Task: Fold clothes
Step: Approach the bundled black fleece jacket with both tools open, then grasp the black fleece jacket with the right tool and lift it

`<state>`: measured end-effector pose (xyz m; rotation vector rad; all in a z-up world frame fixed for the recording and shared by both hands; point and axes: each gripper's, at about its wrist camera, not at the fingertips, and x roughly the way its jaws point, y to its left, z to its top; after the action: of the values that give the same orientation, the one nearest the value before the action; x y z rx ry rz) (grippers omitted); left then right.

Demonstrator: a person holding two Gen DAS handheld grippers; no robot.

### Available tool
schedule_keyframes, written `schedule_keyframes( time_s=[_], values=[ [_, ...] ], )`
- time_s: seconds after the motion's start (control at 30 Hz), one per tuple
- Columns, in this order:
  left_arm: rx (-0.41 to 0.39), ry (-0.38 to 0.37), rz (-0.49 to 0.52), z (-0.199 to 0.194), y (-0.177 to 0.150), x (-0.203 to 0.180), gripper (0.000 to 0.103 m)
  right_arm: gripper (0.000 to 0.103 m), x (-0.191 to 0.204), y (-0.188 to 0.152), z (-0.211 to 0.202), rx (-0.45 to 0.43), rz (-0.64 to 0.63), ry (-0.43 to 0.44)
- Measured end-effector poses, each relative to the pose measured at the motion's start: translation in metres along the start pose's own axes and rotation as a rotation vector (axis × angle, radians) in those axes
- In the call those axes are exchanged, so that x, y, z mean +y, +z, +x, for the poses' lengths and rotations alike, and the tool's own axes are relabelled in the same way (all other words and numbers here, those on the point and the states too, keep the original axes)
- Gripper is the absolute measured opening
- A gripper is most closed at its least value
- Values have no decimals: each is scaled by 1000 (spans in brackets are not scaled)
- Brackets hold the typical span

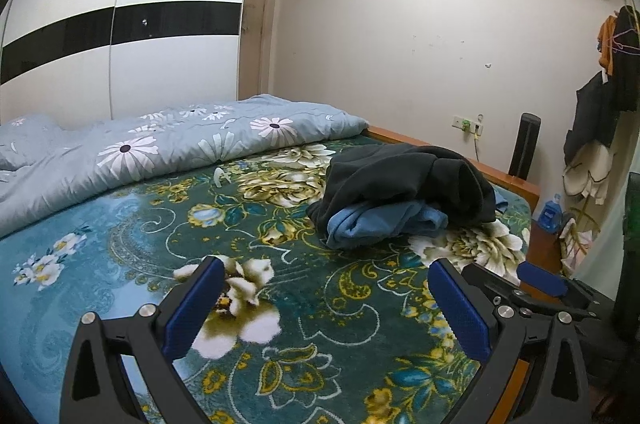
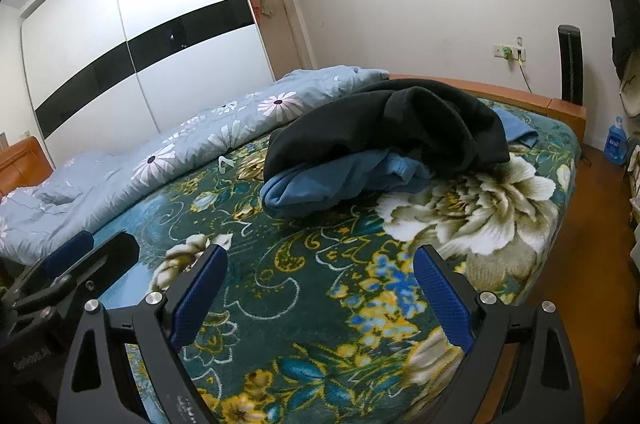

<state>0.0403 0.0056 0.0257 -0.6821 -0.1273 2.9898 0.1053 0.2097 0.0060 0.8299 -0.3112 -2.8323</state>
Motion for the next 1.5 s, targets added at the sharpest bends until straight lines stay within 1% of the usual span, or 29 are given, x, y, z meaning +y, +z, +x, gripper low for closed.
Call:
schedule_keyframes(
  time_s=[0.23,0.4,0.63,0.8,0.9,0.97,1.07,1.13,1.2,1.27,1.33,1.4,1.47,1.5],
  values=[
    [22,-23,-50,3,-3,8,103,95,5,1,1,-4,-12,3],
    [30,-48,-43,2,-5,5,103,95,8,0,4,8,-13,4],
    [57,-66,-66,4,-5,12,103,95,13,1,8,20,-25,18],
    [68,-52,-65,6,-8,18,103,95,19,1,15,40,-40,27],
    [73,-11,-52,-1,-10,27,103,95,19,2,20,39,-47,46],
    [67,15,-53,-12,-14,39,103,95,9,5,24,34,-32,41],
    [74,42,-84,-29,-22,67,103,95,-16,15,26,-15,-5,-14],
    [70,77,-124,-43,-28,89,103,95,-38,32,37,-43,0,-67],
    [57,105,-147,-56,-33,106,103,95,-52,53,51,-62,-23,-107],
    [62,140,-158,-65,-39,121,103,95,-67,76,74,-43,-34,-131],
    [69,176,-168,-74,-44,136,103,95,-84,94,94,5,21,-96],
    [64,210,-182,-80,-48,149,103,94,-94,107,108,22,94,-2],
    [69,233,-197,-84,-49,157,103,92,-94,119,124,39,118,59],
    [74,243,-204,-87,-49,162,103,83,-94,124,133,50,130,78]
  ],
)
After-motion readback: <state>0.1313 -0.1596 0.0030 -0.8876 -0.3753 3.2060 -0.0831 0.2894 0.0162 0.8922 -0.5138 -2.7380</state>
